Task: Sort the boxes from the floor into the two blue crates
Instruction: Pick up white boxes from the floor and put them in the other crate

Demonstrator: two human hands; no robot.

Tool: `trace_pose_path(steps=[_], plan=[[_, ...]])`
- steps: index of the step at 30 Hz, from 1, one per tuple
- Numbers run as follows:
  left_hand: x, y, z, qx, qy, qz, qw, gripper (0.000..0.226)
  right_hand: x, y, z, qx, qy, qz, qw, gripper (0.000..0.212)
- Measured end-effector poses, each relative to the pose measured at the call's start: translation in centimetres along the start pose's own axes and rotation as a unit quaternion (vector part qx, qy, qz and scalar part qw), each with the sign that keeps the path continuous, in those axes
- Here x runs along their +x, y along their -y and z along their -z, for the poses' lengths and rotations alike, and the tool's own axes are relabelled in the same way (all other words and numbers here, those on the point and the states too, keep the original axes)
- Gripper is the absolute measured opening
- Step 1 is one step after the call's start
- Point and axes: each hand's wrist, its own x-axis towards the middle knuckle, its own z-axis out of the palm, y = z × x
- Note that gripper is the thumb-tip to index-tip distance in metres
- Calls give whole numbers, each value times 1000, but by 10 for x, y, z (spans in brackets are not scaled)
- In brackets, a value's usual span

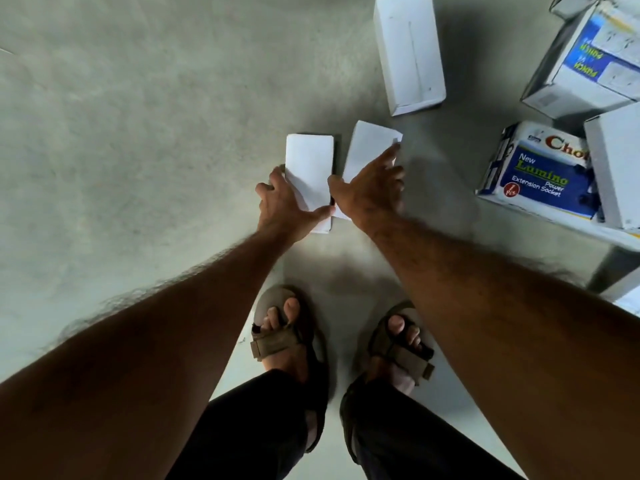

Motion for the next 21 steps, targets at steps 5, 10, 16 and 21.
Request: trace_pose_path(steps=[5, 10, 16, 21], plan=[[5, -11, 2, 44, 7, 33, 998, 115, 8, -15, 10, 2, 9, 12, 1000, 121], [-10, -41, 6, 47, 45, 166, 984, 88, -4, -48, 33, 30, 9, 33, 999, 109], [-86, -73, 65, -156, 128, 208, 957, 79, -78, -63, 90, 260, 75, -25, 962, 94], [-185, -131, 158, -337, 250, 108, 901, 25, -159, -41, 195, 528, 129, -85, 835, 44]])
